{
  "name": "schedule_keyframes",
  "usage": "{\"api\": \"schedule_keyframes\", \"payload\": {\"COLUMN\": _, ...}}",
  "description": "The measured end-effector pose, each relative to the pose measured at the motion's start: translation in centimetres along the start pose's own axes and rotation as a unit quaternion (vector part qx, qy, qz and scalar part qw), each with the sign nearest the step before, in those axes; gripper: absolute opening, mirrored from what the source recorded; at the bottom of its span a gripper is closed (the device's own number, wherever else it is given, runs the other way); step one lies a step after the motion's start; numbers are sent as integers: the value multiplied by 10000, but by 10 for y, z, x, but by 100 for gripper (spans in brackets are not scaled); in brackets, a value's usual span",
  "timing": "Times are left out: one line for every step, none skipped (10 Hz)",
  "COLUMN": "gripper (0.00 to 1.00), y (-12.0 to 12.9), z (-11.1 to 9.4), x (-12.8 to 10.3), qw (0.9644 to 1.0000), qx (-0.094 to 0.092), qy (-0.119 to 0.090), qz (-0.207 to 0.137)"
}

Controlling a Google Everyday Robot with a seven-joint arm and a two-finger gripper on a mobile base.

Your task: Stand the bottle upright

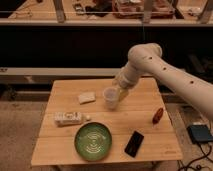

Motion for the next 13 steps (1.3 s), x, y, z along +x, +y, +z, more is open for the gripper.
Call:
{"api": "schedule_keyframes", "payload": {"gripper": 65, "y": 0, "z": 0, "x": -2, "qw": 10000, "qx": -2, "qy": -4, "qz": -15}}
{"api": "schedule_keyframes", "payload": {"gripper": 65, "y": 0, "z": 1, "x": -1, "qw": 10000, "qx": -4, "qy": -3, "qz": -10}}
{"api": "schedule_keyframes", "payload": {"gripper": 65, "y": 0, "z": 0, "x": -1, "qw": 10000, "qx": 0, "qy": -1, "qz": -4}}
{"api": "schedule_keyframes", "payload": {"gripper": 65, "y": 0, "z": 0, "x": 0, "qw": 10000, "qx": -1, "qy": -1, "qz": -4}}
{"api": "schedule_keyframes", "payload": {"gripper": 65, "y": -1, "z": 2, "x": -1, "qw": 10000, "qx": 4, "qy": -18, "qz": -6}}
{"api": "schedule_keyframes", "payload": {"gripper": 65, "y": -3, "z": 6, "x": -4, "qw": 10000, "qx": 52, "qy": -80, "qz": -11}}
{"api": "schedule_keyframes", "payload": {"gripper": 65, "y": -6, "z": 13, "x": -10, "qw": 9997, "qx": 118, "qy": -203, "qz": -22}}
{"api": "schedule_keyframes", "payload": {"gripper": 65, "y": -11, "z": 25, "x": -23, "qw": 9988, "qx": 226, "qy": -423, "qz": -62}}
{"api": "schedule_keyframes", "payload": {"gripper": 65, "y": -15, "z": 35, "x": -31, "qw": 9977, "qx": 346, "qy": -570, "qz": -126}}
{"api": "schedule_keyframes", "payload": {"gripper": 65, "y": -18, "z": 48, "x": -35, "qw": 9964, "qx": 505, "qy": -624, "qz": -257}}
{"api": "schedule_keyframes", "payload": {"gripper": 65, "y": -17, "z": 61, "x": -36, "qw": 9955, "qx": 603, "qy": -614, "qz": -385}}
{"api": "schedule_keyframes", "payload": {"gripper": 65, "y": -9, "z": 84, "x": -34, "qw": 9951, "qx": 604, "qy": -575, "qz": -530}}
{"api": "schedule_keyframes", "payload": {"gripper": 65, "y": 1, "z": 99, "x": -31, "qw": 9957, "qx": 515, "qy": -549, "qz": -545}}
